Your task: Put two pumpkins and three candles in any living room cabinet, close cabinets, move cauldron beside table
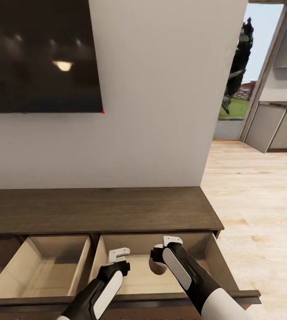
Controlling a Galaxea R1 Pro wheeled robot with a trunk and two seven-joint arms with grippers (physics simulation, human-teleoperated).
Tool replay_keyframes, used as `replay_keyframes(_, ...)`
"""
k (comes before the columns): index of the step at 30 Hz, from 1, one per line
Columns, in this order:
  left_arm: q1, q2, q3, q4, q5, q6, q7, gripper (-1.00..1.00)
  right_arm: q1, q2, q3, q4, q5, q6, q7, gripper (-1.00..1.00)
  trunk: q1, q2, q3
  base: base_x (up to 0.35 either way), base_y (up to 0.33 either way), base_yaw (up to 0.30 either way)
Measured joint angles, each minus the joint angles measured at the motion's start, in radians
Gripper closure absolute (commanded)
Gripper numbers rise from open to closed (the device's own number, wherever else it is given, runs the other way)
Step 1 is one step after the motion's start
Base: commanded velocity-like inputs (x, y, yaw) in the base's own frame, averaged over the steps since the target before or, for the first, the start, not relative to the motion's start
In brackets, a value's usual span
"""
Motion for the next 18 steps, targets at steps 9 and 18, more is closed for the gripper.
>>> replay_keyframes(9, 0.000, 0.001, -0.005, 0.000, -0.002, -0.002, 0.000, 1.00, 0.000, 0.000, 0.000, 0.000, 0.001, -0.001, 0.000, 1.00, 0.019, -0.035, -0.016, 0.000, 0.000, 0.000)
replay_keyframes(18, 0.000, 0.002, -0.005, 0.000, -0.002, -0.002, 0.000, 1.00, 0.000, 0.000, 0.000, 0.000, 0.002, -0.001, 0.000, 1.00, 0.019, -0.035, -0.016, 0.116, 0.008, 0.000)
